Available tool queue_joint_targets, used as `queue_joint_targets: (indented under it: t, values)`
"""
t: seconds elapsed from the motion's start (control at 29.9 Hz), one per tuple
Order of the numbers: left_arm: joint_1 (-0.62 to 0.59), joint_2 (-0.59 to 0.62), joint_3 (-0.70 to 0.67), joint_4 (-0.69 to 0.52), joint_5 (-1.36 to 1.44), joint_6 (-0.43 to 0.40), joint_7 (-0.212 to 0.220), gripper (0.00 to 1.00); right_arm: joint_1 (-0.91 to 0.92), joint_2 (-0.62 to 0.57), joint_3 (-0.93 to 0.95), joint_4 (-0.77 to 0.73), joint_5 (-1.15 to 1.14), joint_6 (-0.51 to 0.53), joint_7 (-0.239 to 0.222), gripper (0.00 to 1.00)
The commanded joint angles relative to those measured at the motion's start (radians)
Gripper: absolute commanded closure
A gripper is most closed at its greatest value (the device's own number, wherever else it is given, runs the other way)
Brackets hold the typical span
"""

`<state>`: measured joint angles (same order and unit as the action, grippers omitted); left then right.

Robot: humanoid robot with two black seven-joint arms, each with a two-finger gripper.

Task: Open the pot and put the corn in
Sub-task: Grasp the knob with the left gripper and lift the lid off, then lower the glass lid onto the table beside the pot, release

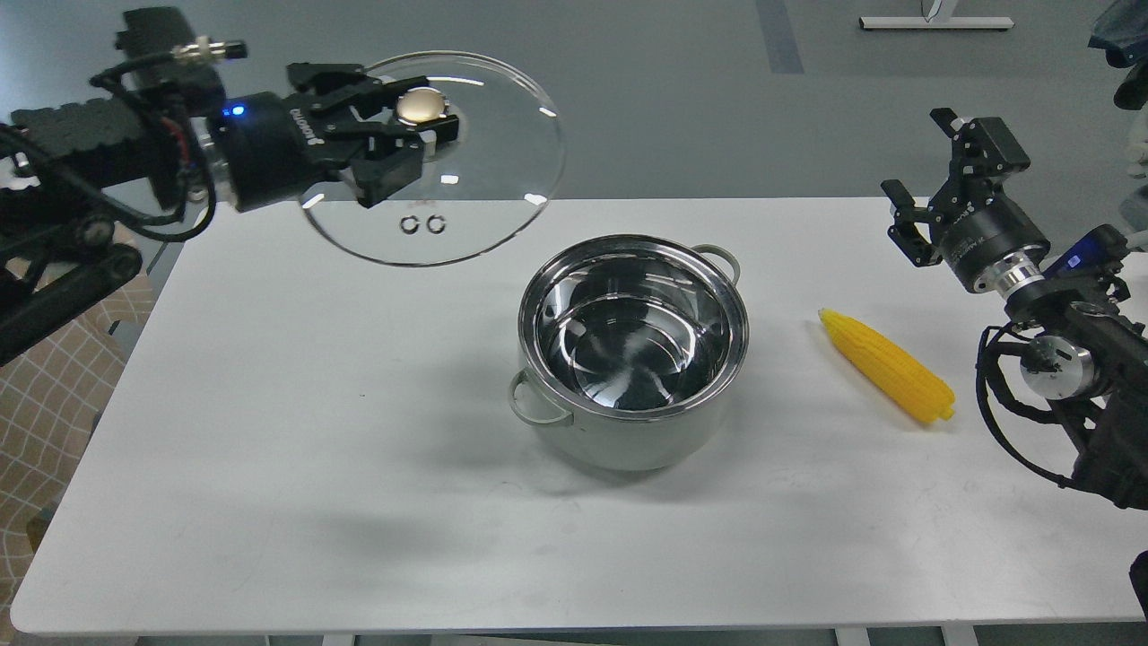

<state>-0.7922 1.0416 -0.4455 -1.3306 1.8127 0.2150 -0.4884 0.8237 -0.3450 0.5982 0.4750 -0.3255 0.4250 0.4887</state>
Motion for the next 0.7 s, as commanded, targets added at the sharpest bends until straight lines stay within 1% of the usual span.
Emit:
queue_joint_targets:
  t: [0.0,0.03,0.1,0.17,0.23,0.3,0.47,0.57,0.6,0.67]
  values:
    - [0.143,0.025,0.002,0.034,-0.01,0.128,0.0,1.0,-0.004,0.003,0.0,0.001,-0.001,0.0,0.0,0.0]
    - [0.172,0.021,0.001,0.047,-0.01,0.151,0.0,1.0,-0.008,0.003,0.0,0.001,-0.001,0.0,0.0,0.0]
    - [0.25,-0.004,-0.007,0.118,-0.01,0.237,0.0,1.0,-0.011,0.003,-0.001,0.001,-0.001,0.0,0.0,0.0]
    - [0.269,-0.034,-0.007,0.157,-0.009,0.274,0.0,1.0,-0.012,0.003,-0.008,0.001,-0.001,0.0,0.0,0.0]
    - [0.281,-0.083,0.001,0.212,-0.01,0.274,0.0,1.0,-0.012,0.003,-0.014,0.001,-0.001,0.0,0.0,0.0]
    - [0.297,-0.133,0.005,0.298,-0.007,0.274,0.0,1.0,-0.012,0.004,-0.014,0.001,-0.001,0.0,0.0,0.0]
    - [0.329,-0.215,0.007,0.385,-0.01,0.274,0.0,1.0,-0.012,0.008,-0.014,0.001,-0.001,-0.002,0.0,0.0]
    - [0.35,-0.267,0.005,0.438,-0.013,0.274,0.0,0.98,-0.012,0.008,-0.015,0.001,-0.001,-0.002,0.0,0.0]
    - [0.35,-0.267,0.005,0.438,-0.013,0.274,0.0,0.98,-0.012,0.008,-0.015,0.001,-0.001,-0.002,0.0,0.0]
    - [0.352,-0.301,0.007,0.485,-0.045,0.274,0.0,0.97,-0.014,0.006,-0.017,0.001,-0.001,-0.002,0.0,0.0]
